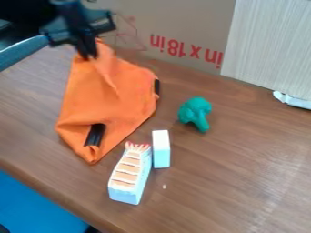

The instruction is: Unfold the cloth from top right to bottom left

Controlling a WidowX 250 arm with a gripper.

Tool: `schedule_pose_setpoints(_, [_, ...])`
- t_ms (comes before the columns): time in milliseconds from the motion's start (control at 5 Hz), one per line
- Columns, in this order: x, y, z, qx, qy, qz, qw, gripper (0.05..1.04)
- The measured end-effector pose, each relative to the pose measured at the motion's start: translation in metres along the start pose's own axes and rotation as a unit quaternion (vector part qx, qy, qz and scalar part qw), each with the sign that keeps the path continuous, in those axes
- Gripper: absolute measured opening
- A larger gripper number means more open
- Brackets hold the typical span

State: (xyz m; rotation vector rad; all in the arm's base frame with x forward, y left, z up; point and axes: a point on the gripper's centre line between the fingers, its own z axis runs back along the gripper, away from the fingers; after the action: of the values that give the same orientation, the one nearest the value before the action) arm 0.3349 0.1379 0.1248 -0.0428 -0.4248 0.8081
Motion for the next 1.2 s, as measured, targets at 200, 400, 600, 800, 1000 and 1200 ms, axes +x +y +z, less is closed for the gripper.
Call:
schedule_pose_setpoints(200, [-0.002,0.02,0.008,0.0,0.014,-0.005,0.9999,0.058])
schedule_pose_setpoints(400, [0.005,0.049,0.018,0.012,0.017,0.005,0.9998,0.058])
schedule_pose_setpoints(600, [0.004,0.059,0.022,0.021,0.034,-0.016,0.9991,0.058])
schedule_pose_setpoints(800, [0.016,0.084,0.026,0.031,0.056,-0.016,0.9978,0.058])
schedule_pose_setpoints(1000, [0.023,0.101,0.029,0.042,0.067,-0.032,0.9964,0.058])
schedule_pose_setpoints(1200, [0.031,0.121,0.03,0.05,0.093,-0.034,0.9938,0.058])
